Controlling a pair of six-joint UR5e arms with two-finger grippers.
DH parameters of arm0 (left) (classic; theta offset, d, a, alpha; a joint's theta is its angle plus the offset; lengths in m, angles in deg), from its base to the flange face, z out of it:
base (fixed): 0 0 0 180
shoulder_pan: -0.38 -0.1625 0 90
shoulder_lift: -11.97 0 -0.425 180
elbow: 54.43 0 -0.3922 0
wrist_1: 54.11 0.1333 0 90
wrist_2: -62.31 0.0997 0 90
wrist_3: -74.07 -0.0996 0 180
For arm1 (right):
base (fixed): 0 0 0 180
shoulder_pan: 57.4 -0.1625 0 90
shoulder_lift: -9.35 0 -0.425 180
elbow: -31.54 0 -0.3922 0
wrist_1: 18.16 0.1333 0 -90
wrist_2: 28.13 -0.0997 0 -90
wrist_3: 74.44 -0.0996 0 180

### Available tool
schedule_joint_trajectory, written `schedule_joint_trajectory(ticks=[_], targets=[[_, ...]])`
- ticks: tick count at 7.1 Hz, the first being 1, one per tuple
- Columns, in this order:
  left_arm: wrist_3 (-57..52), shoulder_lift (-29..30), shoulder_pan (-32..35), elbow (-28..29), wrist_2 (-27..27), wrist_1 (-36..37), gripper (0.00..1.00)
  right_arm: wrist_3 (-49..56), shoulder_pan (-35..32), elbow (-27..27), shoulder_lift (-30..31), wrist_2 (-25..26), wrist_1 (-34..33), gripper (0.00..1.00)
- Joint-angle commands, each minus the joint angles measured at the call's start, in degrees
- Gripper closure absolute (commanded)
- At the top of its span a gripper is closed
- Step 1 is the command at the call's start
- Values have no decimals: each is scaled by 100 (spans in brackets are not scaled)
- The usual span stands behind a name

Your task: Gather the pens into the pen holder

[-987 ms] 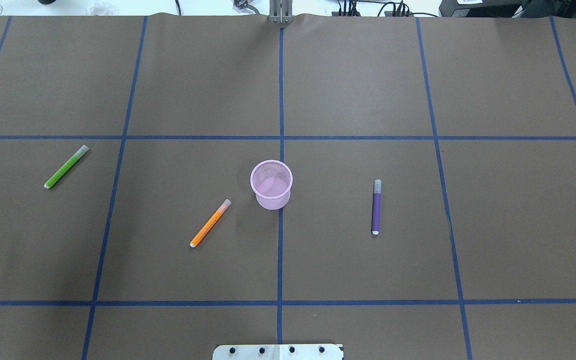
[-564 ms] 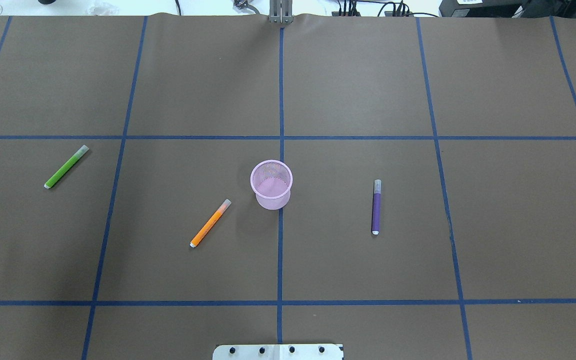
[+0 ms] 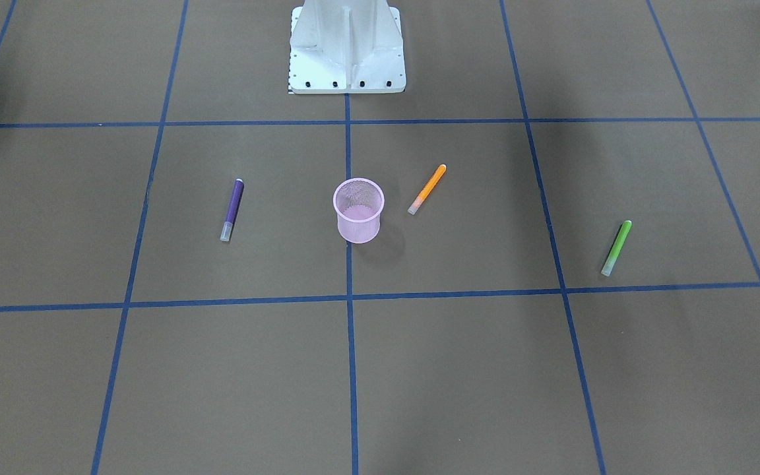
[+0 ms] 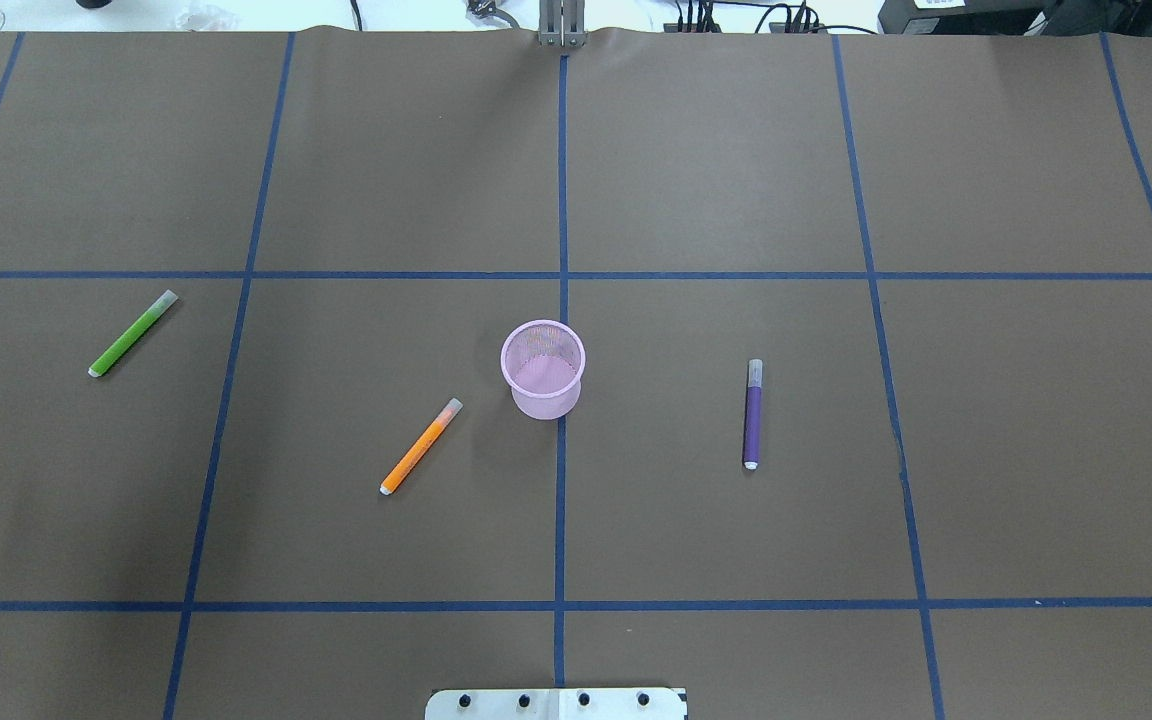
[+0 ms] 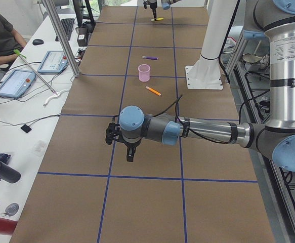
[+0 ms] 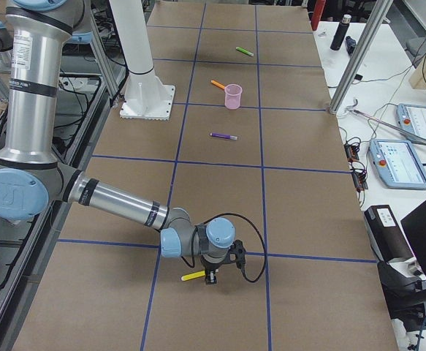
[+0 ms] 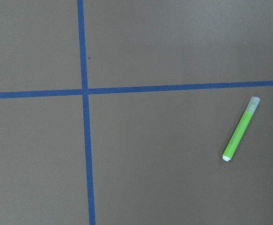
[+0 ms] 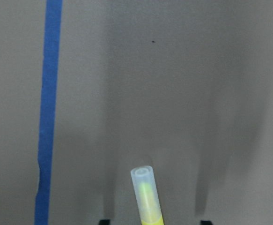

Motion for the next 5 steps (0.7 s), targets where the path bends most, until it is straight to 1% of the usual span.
schedule_joint_trajectory(ticks=[1,3,4,5], targets=[[0,0,-11,0,6,0,0,120,5,-56,-3,6,-11,45],[0,0,-11,0,-3,0,0,120,5,-92,-21,6,-11,45],[0,0,-2,0,-3,0,0,120,5,-92,-21,6,-11,46],[0,0,-11,0,6,0,0,103,5,-92,-21,-3,-11,50]])
